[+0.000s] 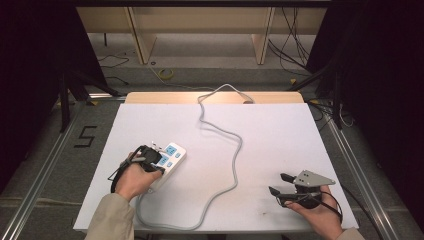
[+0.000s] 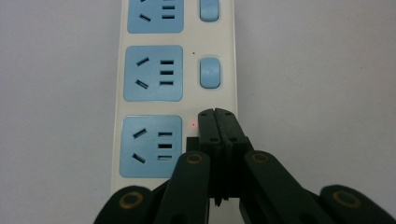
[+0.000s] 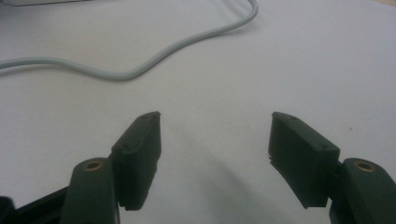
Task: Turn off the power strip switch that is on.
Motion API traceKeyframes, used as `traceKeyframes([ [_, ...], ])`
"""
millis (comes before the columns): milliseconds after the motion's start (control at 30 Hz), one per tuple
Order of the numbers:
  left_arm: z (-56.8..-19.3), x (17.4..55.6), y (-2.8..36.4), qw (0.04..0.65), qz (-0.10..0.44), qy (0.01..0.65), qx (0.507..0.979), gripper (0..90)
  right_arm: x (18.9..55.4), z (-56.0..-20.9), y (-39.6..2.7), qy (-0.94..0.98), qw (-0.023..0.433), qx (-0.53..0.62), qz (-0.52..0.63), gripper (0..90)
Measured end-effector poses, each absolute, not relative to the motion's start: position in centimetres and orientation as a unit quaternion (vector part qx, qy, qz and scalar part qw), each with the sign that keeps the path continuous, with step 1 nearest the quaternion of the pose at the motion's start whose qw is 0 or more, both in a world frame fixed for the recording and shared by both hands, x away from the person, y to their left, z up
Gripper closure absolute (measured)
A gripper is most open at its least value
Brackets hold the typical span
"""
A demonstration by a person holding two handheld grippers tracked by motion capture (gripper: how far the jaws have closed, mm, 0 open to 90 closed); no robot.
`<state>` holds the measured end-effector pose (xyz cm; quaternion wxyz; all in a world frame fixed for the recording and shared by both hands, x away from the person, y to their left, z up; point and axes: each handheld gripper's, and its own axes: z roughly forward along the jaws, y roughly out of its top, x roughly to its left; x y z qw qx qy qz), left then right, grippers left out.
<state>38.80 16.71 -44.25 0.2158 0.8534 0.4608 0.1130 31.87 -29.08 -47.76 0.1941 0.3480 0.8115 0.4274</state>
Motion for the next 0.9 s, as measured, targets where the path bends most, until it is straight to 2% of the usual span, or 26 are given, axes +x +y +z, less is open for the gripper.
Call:
traceKeyframes([
  [900,-44.14,39.01,16.63,0.206,0.120,0.467,0.851,89.8,31.88,-47.77,-29.09,0.813,0.193,0.346,0.427,35.3],
])
